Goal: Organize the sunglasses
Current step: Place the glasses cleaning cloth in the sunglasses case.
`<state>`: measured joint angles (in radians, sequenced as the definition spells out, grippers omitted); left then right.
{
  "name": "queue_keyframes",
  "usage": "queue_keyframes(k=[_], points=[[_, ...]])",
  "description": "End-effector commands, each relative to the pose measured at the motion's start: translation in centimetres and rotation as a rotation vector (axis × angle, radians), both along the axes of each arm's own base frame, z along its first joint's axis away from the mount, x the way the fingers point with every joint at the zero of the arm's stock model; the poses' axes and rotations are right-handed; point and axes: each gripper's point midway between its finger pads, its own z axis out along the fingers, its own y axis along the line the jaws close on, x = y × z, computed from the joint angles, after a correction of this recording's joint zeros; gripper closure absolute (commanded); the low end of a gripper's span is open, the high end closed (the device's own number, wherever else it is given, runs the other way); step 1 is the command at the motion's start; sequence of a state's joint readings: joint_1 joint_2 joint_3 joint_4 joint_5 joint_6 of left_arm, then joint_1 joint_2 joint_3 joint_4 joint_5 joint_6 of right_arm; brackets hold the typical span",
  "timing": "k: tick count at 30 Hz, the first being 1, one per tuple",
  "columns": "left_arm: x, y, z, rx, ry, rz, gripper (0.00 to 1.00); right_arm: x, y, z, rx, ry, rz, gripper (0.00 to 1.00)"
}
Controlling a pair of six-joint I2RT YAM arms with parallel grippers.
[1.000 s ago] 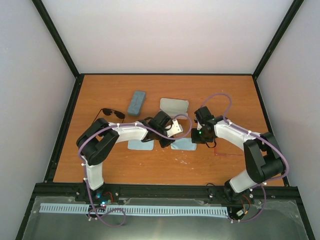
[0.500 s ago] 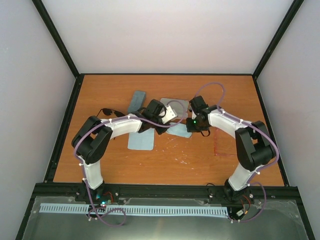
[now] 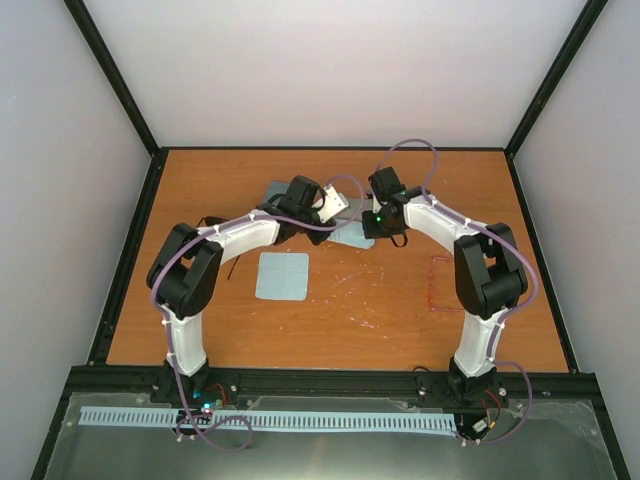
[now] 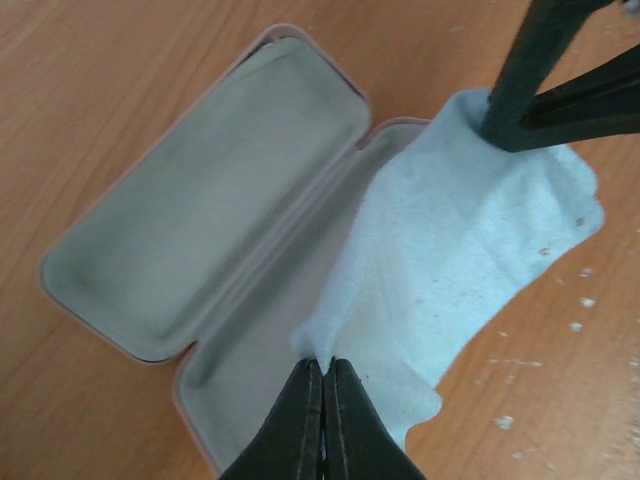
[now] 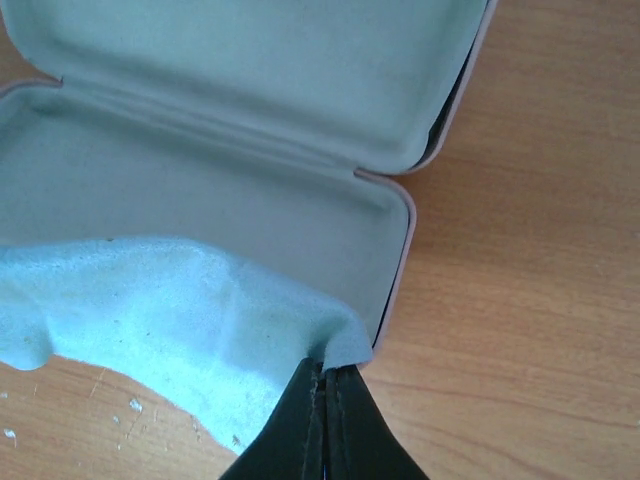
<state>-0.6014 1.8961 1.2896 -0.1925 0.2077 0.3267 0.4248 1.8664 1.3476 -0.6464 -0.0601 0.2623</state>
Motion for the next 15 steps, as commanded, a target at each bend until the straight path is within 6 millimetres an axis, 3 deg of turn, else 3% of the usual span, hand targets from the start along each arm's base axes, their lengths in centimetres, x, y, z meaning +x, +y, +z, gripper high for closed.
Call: queue_keyframes(k=[1,7,15], points=[[1.9,0.5,0.2,0.008,-0.003,-0.007,0.99,1.9,-0.6,0.6,-0.028,-0.031,-0.009,0.97],[3.7,0.6,0.0,0.001,0.002,-0.01,0.99,4.0,-0.5,0.7,-0.004,-0.031,-0.003,0.97],[6.1,0.7,-0.8,-0.006,0.029,-0.005,0.98,5.9,0.4,-0.9,0.021,0.022,0.027,0.97]])
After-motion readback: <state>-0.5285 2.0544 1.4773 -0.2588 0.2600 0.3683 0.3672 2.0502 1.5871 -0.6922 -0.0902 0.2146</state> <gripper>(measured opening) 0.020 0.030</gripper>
